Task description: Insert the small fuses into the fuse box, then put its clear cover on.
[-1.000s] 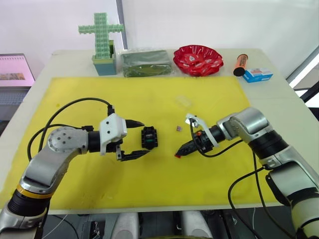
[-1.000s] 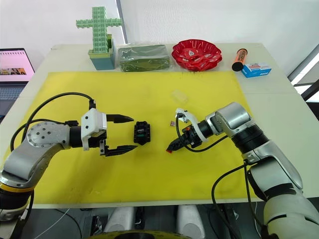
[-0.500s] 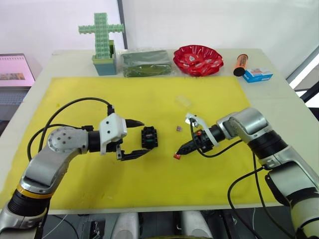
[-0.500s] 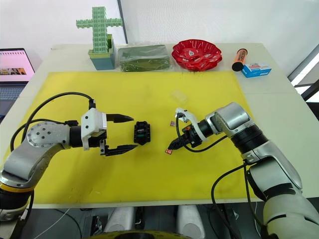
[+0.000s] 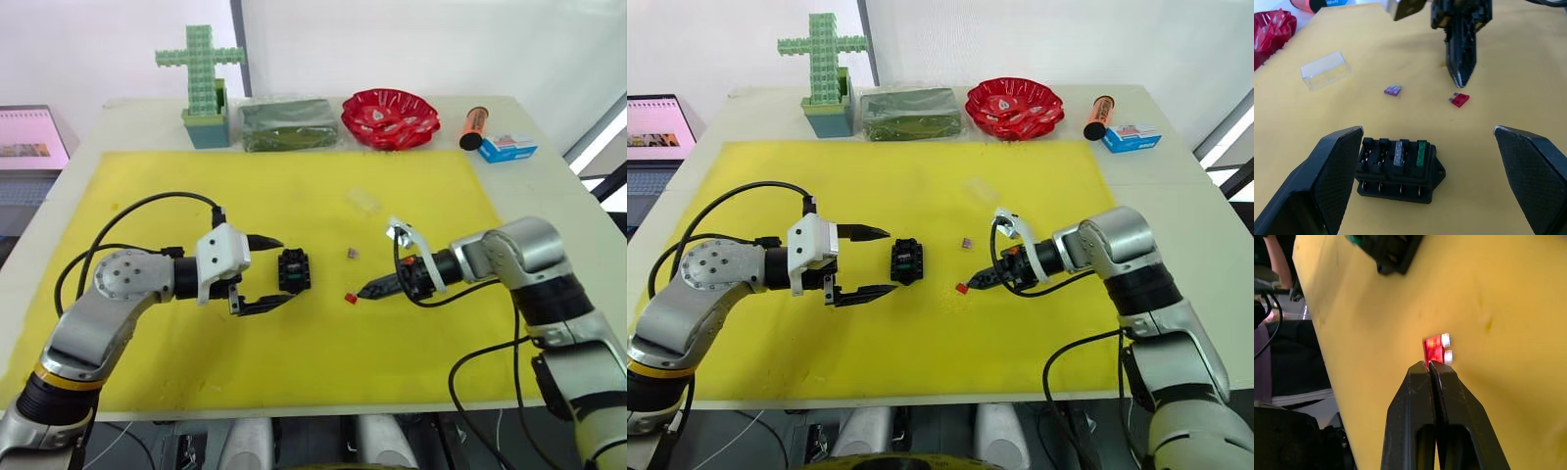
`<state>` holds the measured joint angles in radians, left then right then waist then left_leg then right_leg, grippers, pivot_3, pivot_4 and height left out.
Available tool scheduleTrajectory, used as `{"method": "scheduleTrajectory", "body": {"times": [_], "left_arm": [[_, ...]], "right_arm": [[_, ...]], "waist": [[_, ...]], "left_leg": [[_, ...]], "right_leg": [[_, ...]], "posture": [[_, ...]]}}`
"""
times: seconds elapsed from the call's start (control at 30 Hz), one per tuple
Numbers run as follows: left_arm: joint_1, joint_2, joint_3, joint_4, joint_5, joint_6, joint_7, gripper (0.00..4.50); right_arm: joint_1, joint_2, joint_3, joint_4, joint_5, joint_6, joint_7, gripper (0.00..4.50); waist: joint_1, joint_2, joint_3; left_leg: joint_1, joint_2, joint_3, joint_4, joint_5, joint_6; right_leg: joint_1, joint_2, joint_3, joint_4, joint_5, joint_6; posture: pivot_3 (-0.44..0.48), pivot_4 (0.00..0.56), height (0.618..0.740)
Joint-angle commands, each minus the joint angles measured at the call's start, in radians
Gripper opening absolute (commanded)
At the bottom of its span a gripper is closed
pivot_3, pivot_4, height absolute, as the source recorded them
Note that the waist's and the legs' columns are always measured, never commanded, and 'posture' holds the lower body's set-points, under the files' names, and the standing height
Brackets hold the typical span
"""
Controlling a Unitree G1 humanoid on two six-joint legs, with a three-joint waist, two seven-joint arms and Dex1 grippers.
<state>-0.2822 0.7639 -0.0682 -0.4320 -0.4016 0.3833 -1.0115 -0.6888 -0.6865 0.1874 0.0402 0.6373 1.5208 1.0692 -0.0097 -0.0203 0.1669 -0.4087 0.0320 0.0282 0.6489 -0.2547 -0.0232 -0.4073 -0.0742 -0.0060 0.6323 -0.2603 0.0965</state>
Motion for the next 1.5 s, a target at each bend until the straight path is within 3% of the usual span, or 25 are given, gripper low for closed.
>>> {"method": "scheduleTrajectory", "body": {"times": [0.03, 0.23, 0.33, 0.47, 0.63, 0.77, 0.97, 1.5], "left_arm": [[-0.02, -0.006, -0.01, 0.002, 0.005, -0.024, -0.014, 4.5], [-0.039, -0.014, -0.024, 0.024, 0.009, -0.035, -0.026, 4.5], [-0.047, -0.016, -0.027, 0.031, 0.011, -0.037, -0.029, 4.5], [-0.053, -0.015, -0.024, 0.035, 0.012, -0.037, -0.033, 4.5], [-0.054, -0.015, -0.021, 0.034, 0.013, -0.033, -0.033, 4.5], [-0.047, -0.011, -0.013, 0.022, 0.008, -0.025, -0.031, 4.5], [-0.032, -0.009, -0.01, 0.001, 0.001, -0.015, -0.027, 4.5], [-0.016, 0.008, -0.012, -0.023, -0.025, -0.003, -0.061, 4.5]], "right_arm": [[0.054, -0.022, -0.087, -0.129, 0.062, 0.055, -0.044, 0.05], [0.065, 0.008, -0.171, -0.18, 0.084, 0.0, -0.107, 0.05], [0.021, 0.005, -0.147, -0.149, 0.071, -0.063, -0.109, 0.05], [-0.056, -0.004, -0.075, -0.068, 0.052, -0.129, -0.069, 0.88], [-0.123, -0.015, 0.034, 0.024, 0.016, -0.182, -0.01, 2.38], [-0.178, -0.038, 0.203, 0.114, -0.047, -0.256, 0.122, 2.38], [-0.24, -0.031, 0.316, 0.212, -0.115, -0.326, 0.238, 2.38], [-0.284, 0.033, 0.41, 0.289, -0.207, -0.349, 0.357, 2.38]], "waist": [[0.0, 0.0, 0.0], [0.0, 0.0, 0.0], [-0.001, 0.0, 0.0], [-0.002, 0.0, 0.0], [0.0, 0.0, 0.0], [-0.002, 0.0, 0.0], [-0.002, 0.0, 0.0], [-0.002, 0.0, 0.0]], "left_leg": [[0.0, 0.0, 0.0, 0.0, 0.0, 0.0], [0.0, 0.0, 0.0, 0.0, 0.0, 0.0], [0.0, 0.0, 0.0, 0.0, 0.0, 0.0], [0.0, 0.0, 0.0, 0.0, 0.0, 0.0], [0.0, 0.0, 0.0, 0.0, 0.0, 0.0], [0.0, 0.0, 0.0, 0.0, 0.0, 0.0], [0.0, 0.0, 0.0, 0.0, 0.0, 0.0], [0.0, 0.0, 0.0, 0.0, 0.0, 0.0]], "right_leg": [[0.0, 0.0, 0.0, 0.0, 0.0, 0.0], [0.0, 0.0, 0.0, 0.0, 0.0, 0.0], [0.0, 0.001, 0.0, 0.0, 0.0, 0.0], [0.0, 0.001, 0.0, 0.0, 0.0, 0.0], [0.0, 0.001, 0.0, 0.0, 0.0, 0.0], [0.0, 0.001, 0.0, 0.0, 0.0, 0.0], [0.0, 0.001, 0.0, 0.0, 0.0, 0.0], [0.0, 0.001, 0.0, 0.0, 0.0, 0.0]], "posture": [[0.0, 0.15, 0.74], [0.0, 0.15, 0.74], [0.0, 0.15, 0.74], [0.0, 0.15, 0.74], [0.0, 0.15, 0.74], [0.0, 0.15, 0.74], [0.0, 0.15, 0.74], [0.0, 0.15, 0.74]]}}
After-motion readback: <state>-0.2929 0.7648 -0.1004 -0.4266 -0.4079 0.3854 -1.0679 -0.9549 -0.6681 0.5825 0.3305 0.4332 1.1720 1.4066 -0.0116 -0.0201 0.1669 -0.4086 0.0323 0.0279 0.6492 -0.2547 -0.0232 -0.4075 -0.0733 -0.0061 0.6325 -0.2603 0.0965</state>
